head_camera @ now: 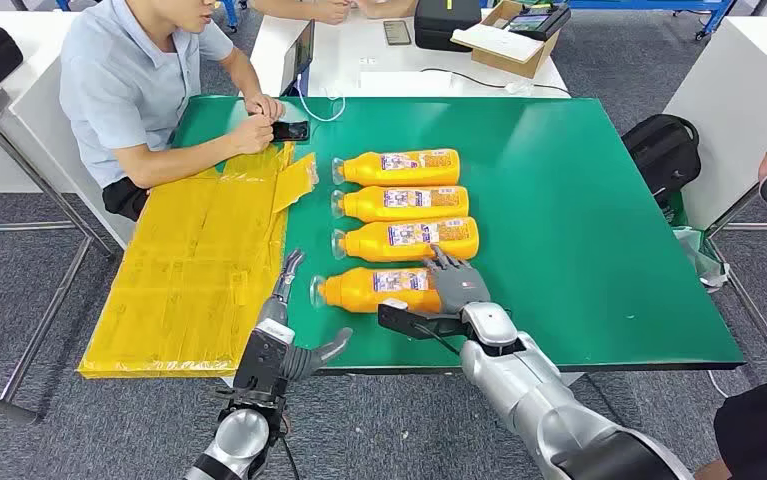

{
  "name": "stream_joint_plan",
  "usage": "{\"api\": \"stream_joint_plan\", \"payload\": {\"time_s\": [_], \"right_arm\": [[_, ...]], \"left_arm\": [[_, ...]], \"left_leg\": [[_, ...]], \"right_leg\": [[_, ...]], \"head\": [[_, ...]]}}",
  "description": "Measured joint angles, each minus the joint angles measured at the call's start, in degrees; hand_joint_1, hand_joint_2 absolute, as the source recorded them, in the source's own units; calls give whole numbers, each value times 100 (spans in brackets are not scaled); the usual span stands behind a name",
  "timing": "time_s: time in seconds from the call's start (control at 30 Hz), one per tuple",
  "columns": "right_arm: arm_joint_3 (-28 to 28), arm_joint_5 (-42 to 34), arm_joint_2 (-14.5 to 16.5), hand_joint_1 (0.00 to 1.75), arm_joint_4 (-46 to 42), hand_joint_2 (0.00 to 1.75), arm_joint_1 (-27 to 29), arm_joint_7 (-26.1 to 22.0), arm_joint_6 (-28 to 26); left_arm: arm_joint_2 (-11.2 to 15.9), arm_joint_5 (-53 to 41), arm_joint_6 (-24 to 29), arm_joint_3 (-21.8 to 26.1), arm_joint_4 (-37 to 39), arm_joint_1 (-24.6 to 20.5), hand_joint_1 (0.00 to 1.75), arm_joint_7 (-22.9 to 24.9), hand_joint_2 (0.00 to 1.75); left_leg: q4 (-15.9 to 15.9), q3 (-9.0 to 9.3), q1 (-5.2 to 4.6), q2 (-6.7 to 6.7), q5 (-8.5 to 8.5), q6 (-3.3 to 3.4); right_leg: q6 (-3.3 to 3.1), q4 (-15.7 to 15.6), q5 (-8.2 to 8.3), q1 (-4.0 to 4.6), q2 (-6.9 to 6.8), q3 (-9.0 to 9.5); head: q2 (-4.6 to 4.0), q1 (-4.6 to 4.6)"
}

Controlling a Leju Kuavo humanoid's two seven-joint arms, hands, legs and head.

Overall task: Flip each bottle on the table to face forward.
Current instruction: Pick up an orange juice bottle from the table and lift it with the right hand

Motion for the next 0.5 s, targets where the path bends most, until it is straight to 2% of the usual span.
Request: {"api": "stream_joint_plan", "payload": {"time_s": [0.1,0.2,0.37,0.5], "right_arm": [[35,-26,-13,175,82,175,-129,41,292],[68,-97,-71,175,157,175,-231,-237,508],[128,-519,-192,175,170,175,-181,-1447,321],[-40,-1464,-191,175,136,175,54,-2422,-30]], "left_arm": [[-3,45,-15,1,45,-55,0,-26,175],[-4,104,-53,1,114,-125,0,-88,175],[-4,156,-103,-11,150,-171,0,-153,175],[-15,167,-42,-15,139,-168,0,-156,175]], "left_leg": [[0,2,0,-13,9,7],[1,6,0,-28,14,10],[2,6,0,-20,10,12],[2,9,2,0,-3,2]], "right_leg": [[12,-3,8,0,-3,8],[16,-7,11,0,-9,23],[21,-13,16,0,-9,74],[22,-14,18,3,11,85]], "head": [[0,0],[0,1],[0,1],[0,2]]}}
